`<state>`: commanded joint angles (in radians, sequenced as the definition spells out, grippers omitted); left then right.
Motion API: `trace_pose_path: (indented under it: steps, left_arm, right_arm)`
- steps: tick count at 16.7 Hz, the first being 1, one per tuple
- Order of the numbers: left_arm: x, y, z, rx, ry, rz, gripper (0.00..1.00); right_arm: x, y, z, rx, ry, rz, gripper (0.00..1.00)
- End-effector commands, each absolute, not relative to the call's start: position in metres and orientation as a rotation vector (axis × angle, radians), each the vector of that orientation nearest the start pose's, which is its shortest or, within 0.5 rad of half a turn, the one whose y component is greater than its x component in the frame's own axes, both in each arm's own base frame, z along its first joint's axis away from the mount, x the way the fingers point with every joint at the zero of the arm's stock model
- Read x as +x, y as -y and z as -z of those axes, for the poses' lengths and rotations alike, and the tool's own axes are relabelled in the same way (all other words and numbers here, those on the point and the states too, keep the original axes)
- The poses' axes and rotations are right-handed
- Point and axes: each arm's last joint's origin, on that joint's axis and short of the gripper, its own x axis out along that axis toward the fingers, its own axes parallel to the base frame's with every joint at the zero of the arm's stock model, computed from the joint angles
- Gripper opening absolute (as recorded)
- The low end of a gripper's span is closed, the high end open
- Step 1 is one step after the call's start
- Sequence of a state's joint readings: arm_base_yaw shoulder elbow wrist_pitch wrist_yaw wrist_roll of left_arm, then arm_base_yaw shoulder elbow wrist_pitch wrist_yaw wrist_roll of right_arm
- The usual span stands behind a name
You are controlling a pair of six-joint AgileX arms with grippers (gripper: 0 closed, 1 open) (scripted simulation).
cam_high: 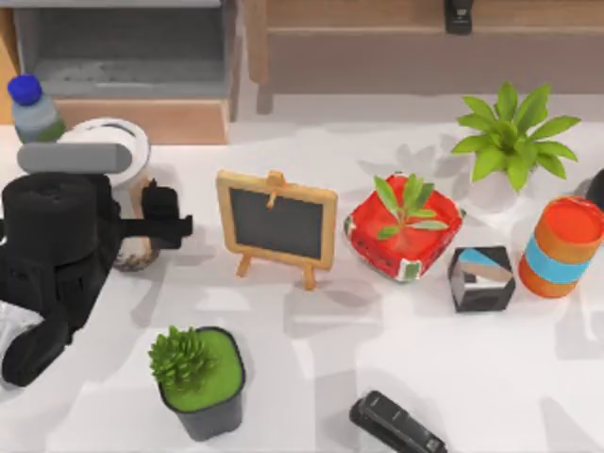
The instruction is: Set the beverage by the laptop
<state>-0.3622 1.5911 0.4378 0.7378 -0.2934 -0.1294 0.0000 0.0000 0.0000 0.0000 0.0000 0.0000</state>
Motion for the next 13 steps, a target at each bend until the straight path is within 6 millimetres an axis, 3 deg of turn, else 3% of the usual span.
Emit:
trace_pose_path:
  steps: [2, 6, 13]
  left_arm:
    - [0.259, 0.088, -0.122, -0.002, -0.405, 0.029, 0.00]
    - [0.265, 0.085, -0.142, -0.017, -0.329, 0.040, 0.00]
    - [0.256, 0.057, -0.144, 0.027, -0.392, 0.071, 0.00]
  right_arm:
    - [0.106, 0.001, -0.160, 0.000, 0.000, 0.000, 1.00]
    - [0.106, 0.001, -0.160, 0.000, 0.000, 0.000, 1.00]
    - [0.106, 0.001, -0.160, 0.000, 0.000, 0.000, 1.00]
